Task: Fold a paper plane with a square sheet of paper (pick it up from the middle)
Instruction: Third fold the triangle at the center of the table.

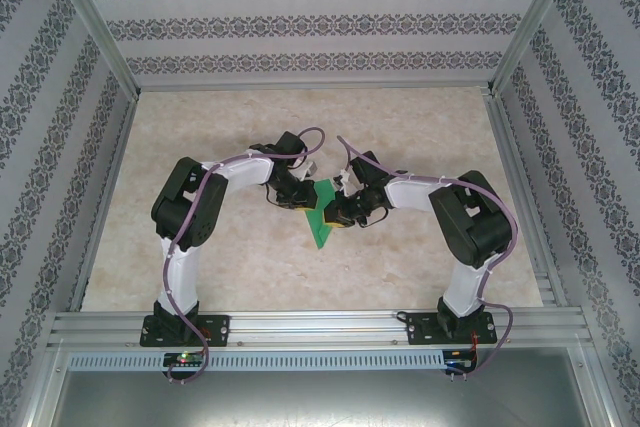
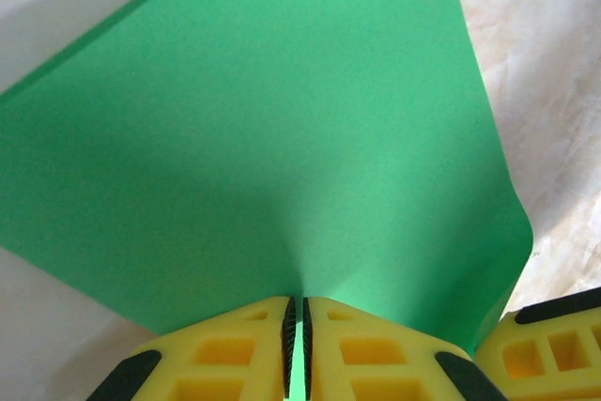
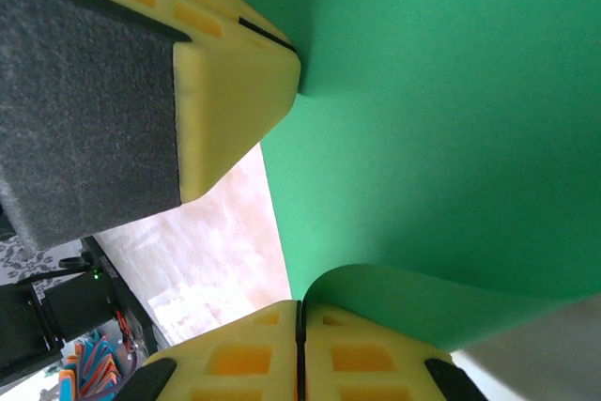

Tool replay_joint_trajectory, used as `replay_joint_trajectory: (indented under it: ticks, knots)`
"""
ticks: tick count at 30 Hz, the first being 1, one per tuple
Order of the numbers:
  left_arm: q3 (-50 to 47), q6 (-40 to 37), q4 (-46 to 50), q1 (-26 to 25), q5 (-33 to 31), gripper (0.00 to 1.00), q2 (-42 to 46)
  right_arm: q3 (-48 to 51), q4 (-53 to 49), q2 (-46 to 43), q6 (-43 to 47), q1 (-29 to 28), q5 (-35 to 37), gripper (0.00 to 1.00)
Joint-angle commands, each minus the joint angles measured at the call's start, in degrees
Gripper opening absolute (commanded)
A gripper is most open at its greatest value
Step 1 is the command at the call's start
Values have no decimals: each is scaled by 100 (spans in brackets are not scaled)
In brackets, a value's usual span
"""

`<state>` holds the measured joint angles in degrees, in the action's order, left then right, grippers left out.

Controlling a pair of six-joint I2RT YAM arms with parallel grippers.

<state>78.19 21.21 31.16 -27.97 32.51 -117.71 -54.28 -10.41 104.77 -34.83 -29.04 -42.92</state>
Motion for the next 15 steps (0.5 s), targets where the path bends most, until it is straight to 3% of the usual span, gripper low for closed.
replay_joint_trajectory:
  ticks: [1,15]
  knots:
    - [-38,-156,253,40,-168,15,-169,-175,-2,143,-73,-110,22,9]
    - [-216,-99,95,46,-33,15,-102,-292,93,307,-217,-188,143,10]
